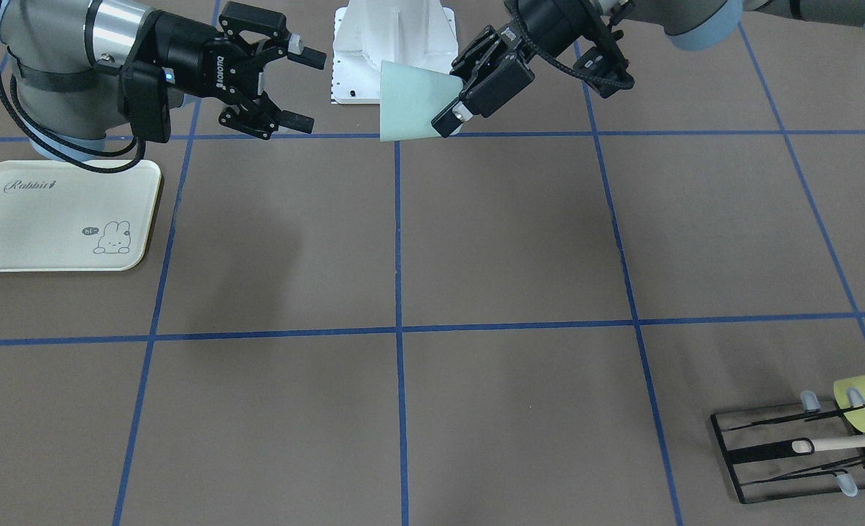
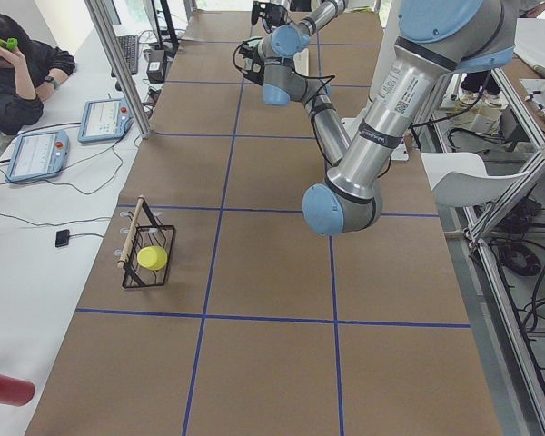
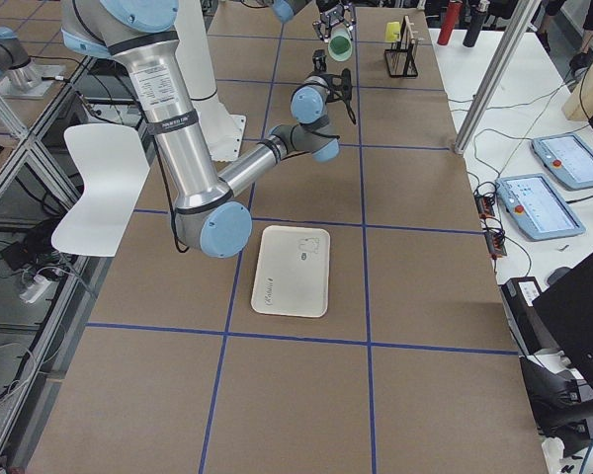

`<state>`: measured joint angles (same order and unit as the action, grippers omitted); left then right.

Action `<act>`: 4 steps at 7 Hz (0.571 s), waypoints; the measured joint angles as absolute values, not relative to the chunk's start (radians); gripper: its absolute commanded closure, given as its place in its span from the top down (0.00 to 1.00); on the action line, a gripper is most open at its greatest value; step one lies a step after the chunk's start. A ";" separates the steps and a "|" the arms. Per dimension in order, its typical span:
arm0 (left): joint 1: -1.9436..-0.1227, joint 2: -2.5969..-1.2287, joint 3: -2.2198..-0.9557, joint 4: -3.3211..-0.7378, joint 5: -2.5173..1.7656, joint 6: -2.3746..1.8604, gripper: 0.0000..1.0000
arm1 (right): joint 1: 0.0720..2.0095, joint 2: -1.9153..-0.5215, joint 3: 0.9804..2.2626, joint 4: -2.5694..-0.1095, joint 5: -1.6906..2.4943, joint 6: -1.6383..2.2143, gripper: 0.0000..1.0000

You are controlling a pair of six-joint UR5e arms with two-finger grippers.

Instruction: Left arm grabs green cup and hands to right arm on tray

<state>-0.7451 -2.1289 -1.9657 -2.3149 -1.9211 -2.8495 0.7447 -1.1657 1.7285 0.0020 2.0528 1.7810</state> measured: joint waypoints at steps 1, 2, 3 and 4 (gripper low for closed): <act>-0.744 -2.130 -1.968 -2.316 -1.930 -2.865 0.29 | 0.742 -1.157 1.727 0.003 2.044 1.781 0.95; -0.741 -2.131 -1.972 -2.317 -1.942 -2.879 0.29 | 0.741 -1.152 1.726 0.003 2.035 1.782 0.94; -0.733 -2.132 -1.974 -2.318 -1.949 -2.890 0.29 | 0.740 -1.149 1.724 0.002 2.028 1.782 0.94; -0.720 -2.134 -1.975 -2.324 -1.951 -2.902 0.29 | 0.739 -1.148 1.721 0.002 2.023 1.782 0.94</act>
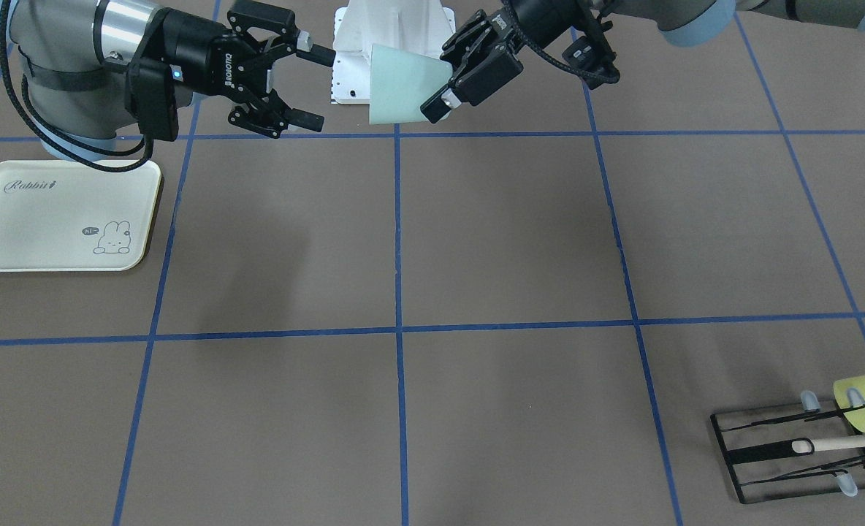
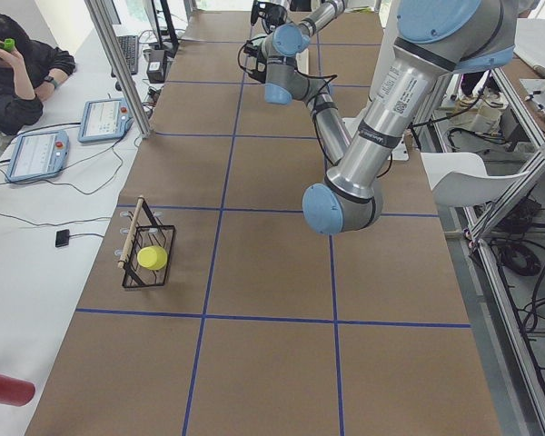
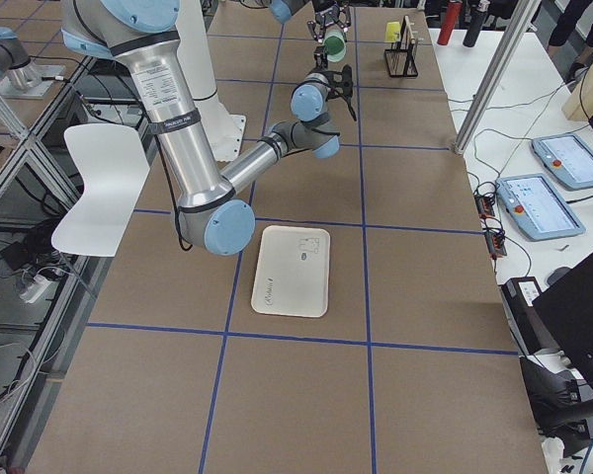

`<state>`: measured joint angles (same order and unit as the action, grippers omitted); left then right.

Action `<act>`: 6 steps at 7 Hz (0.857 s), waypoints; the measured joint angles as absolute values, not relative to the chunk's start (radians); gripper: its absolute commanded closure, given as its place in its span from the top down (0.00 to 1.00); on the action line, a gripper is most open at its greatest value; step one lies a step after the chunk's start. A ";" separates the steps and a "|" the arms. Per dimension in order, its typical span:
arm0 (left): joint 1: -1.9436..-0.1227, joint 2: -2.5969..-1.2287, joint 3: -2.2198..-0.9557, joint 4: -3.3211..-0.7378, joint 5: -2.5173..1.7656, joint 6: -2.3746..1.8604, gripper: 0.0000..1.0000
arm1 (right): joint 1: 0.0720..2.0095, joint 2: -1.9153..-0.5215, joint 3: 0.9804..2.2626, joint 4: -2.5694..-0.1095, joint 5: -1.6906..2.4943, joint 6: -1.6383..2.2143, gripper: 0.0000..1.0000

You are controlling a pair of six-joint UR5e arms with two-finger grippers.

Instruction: Left arm grabs green cup and hands to right arm on tray

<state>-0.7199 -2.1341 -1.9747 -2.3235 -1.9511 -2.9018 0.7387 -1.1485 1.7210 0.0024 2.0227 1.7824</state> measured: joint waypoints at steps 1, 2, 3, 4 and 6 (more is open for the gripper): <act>-0.707 -2.135 -1.975 -2.334 -1.951 -2.910 0.29 | 0.736 -1.149 1.719 0.002 2.020 1.782 0.93; -0.695 -2.135 -1.975 -2.342 -1.951 -2.918 0.29 | 0.728 -1.149 1.719 0.002 2.015 1.782 0.93; -0.689 -2.136 -1.974 -2.345 -1.951 -2.927 0.29 | 0.718 -1.149 1.718 0.002 2.008 1.782 0.92; -0.686 -2.136 -1.973 -2.346 -1.951 -2.932 0.29 | 0.710 -1.148 1.718 0.002 2.004 1.782 0.90; -0.673 -2.137 -1.971 -2.347 -1.950 -2.934 0.29 | 0.701 -1.149 1.717 0.002 2.001 1.781 0.88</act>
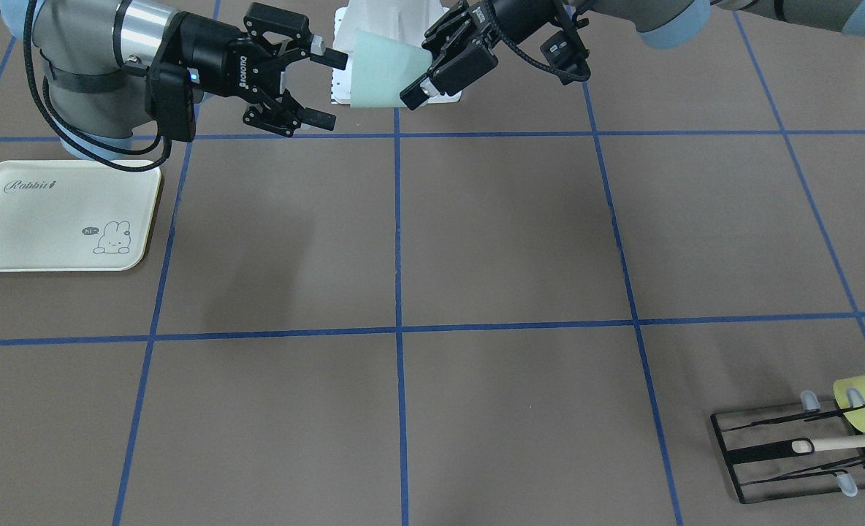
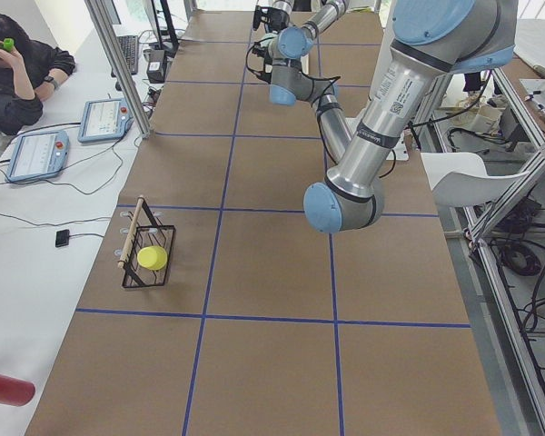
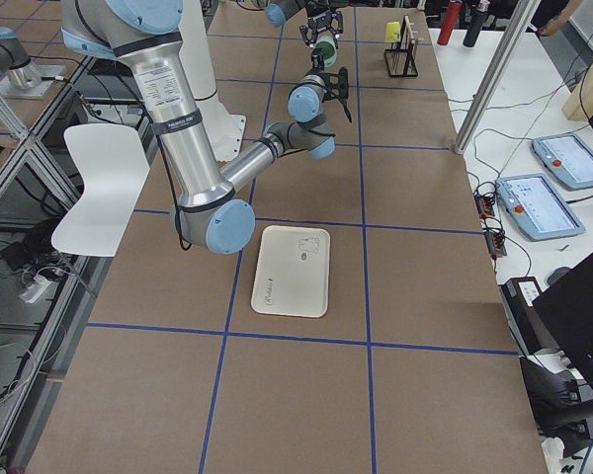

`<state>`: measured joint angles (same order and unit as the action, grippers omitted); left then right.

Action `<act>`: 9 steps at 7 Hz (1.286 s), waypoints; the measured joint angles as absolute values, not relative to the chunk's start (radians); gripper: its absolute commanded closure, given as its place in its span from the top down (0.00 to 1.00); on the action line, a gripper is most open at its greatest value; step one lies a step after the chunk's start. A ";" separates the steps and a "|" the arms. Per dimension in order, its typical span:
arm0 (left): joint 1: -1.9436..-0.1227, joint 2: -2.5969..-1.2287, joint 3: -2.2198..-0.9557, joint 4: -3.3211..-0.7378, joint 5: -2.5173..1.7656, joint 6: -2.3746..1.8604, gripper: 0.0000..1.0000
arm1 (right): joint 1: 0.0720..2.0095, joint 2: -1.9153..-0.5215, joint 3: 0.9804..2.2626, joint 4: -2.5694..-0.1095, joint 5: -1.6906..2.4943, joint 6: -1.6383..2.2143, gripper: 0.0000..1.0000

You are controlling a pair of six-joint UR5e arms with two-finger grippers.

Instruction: Left arm grabs green cup and hands to right arm on tray

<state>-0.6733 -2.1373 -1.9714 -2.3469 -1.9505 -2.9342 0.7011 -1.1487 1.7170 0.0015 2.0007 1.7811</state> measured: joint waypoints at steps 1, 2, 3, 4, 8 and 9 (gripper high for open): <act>-0.662 -2.138 -1.971 -2.347 -1.949 -2.934 0.29 | 0.700 -1.149 1.716 0.002 2.000 1.781 0.85; -0.654 -2.138 -1.971 -2.347 -1.947 -2.937 0.29 | 0.698 -1.149 1.714 0.001 1.998 1.781 0.83; -0.648 -2.138 -1.971 -2.347 -1.946 -2.940 0.29 | 0.696 -1.149 1.714 0.001 1.990 1.782 0.79; -0.642 -2.141 -1.970 -2.348 -1.946 -2.942 0.29 | 0.693 -1.149 1.714 0.000 1.983 1.782 0.76; -0.637 -2.151 -1.966 -2.347 -1.945 -2.943 0.29 | 0.673 -1.149 1.713 0.001 1.977 1.782 0.68; -0.636 -2.151 -1.964 -2.347 -1.944 -2.942 0.29 | 0.670 -1.149 1.713 0.001 1.977 1.782 0.59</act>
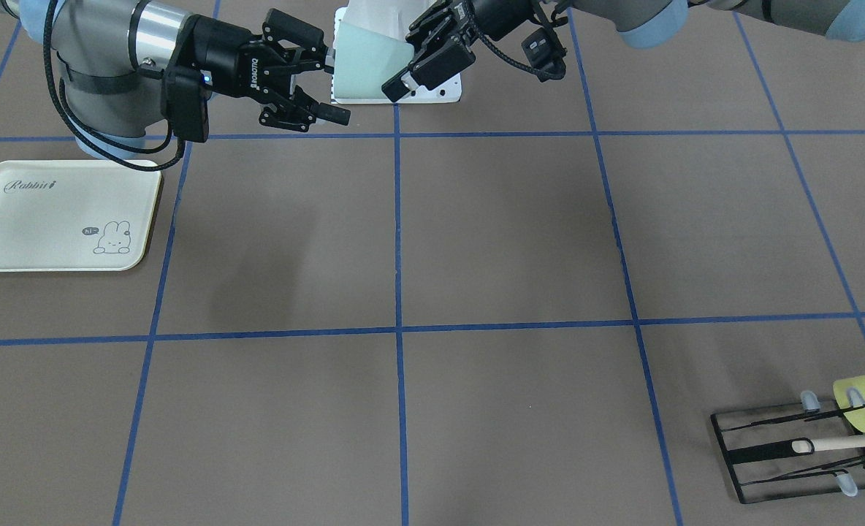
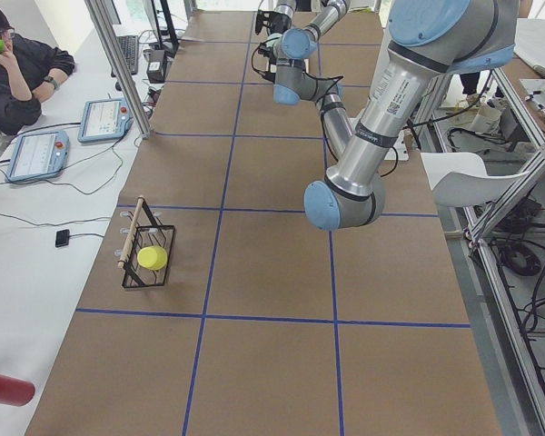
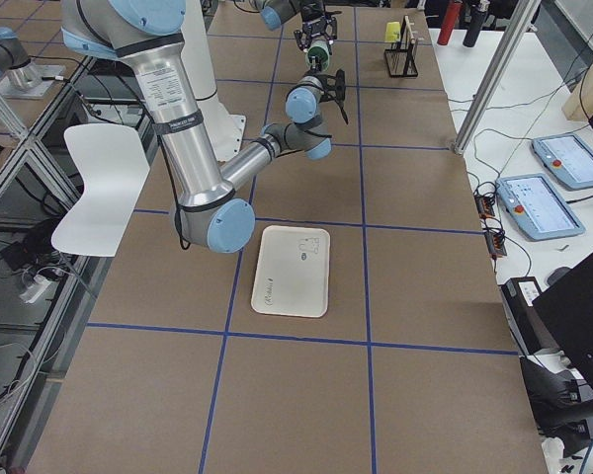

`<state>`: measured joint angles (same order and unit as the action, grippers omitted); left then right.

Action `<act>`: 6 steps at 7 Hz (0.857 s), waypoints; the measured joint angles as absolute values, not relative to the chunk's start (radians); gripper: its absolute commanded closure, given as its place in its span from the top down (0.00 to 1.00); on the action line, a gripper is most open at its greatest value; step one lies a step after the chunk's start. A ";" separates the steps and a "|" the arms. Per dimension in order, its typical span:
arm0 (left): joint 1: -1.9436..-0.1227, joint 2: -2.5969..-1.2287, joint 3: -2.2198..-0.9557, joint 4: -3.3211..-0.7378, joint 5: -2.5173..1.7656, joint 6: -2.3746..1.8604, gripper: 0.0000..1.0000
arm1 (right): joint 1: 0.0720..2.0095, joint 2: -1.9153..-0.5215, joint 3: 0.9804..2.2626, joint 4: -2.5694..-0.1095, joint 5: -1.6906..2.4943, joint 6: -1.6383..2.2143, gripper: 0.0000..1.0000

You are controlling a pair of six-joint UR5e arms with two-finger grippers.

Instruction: Left arm grabs green cup and hands to right arm on tray

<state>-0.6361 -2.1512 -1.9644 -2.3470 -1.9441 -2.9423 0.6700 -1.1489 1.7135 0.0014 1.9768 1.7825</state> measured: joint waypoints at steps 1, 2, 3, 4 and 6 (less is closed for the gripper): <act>-0.636 -2.152 -1.963 -2.347 -1.944 -2.942 0.29 | 0.668 -1.149 1.713 0.001 1.976 1.782 0.54; -0.635 -2.152 -1.962 -2.347 -1.943 -2.942 0.29 | 0.668 -1.149 1.713 0.002 1.976 1.783 0.50; -0.635 -2.152 -1.959 -2.347 -1.943 -2.942 0.29 | 0.667 -1.149 1.714 0.003 1.976 1.783 0.47; -0.636 -2.152 -1.957 -2.346 -1.942 -2.942 0.29 | 0.667 -1.148 1.714 0.003 1.976 1.782 0.44; -0.636 -2.152 -1.956 -2.346 -1.942 -2.942 0.29 | 0.667 -1.148 1.715 0.003 1.976 1.782 0.40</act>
<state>-0.6355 -2.1519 -1.9558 -2.3455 -1.9420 -2.9422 0.6673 -1.1475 1.7148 0.0030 1.9758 1.7825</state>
